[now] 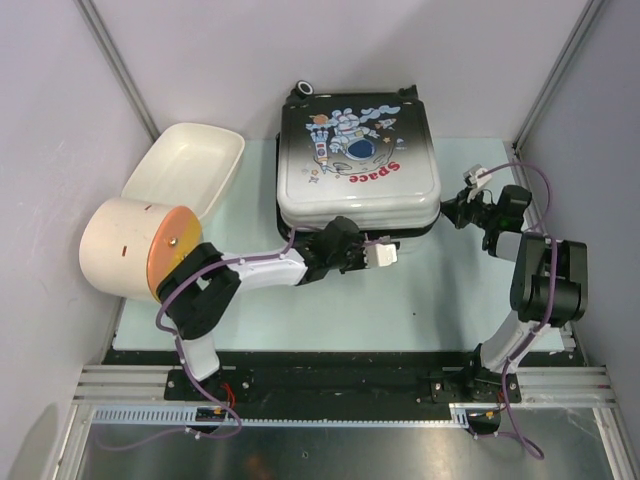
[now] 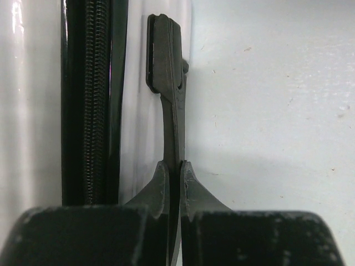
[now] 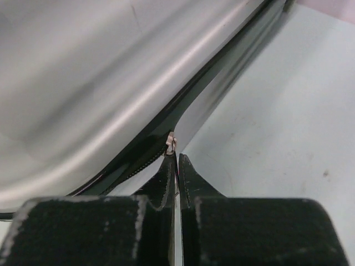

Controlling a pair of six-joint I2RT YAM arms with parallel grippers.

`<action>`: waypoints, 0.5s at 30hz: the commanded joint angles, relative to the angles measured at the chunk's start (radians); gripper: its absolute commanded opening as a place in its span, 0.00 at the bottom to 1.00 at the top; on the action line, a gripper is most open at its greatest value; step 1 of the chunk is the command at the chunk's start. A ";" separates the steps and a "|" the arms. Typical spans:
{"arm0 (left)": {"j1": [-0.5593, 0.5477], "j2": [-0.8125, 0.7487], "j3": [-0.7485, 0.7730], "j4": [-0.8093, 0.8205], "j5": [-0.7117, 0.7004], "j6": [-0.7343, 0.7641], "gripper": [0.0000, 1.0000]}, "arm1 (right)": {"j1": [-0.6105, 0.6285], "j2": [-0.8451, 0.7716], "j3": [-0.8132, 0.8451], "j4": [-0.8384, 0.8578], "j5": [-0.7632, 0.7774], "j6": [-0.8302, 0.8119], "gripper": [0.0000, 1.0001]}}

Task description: Open, take out, and arrange the luggage

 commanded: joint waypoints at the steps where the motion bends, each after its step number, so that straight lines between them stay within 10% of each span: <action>1: 0.117 0.100 -0.102 -0.441 -0.334 0.058 0.00 | 0.002 0.087 0.163 0.253 0.160 0.037 0.00; 5: 0.122 0.076 -0.068 -0.461 -0.303 0.032 0.04 | 0.015 0.106 0.192 0.253 0.151 0.051 0.00; 8: 0.114 -0.022 0.002 -0.511 -0.208 0.003 0.36 | 0.001 0.089 0.194 0.201 0.155 0.042 0.00; 13: 0.088 -0.240 0.180 -0.567 0.006 -0.095 0.92 | -0.039 0.024 0.194 0.097 0.160 0.052 0.41; 15: 0.082 -0.291 0.232 -0.565 0.096 -0.126 1.00 | -0.043 -0.024 0.194 0.032 0.161 0.048 0.54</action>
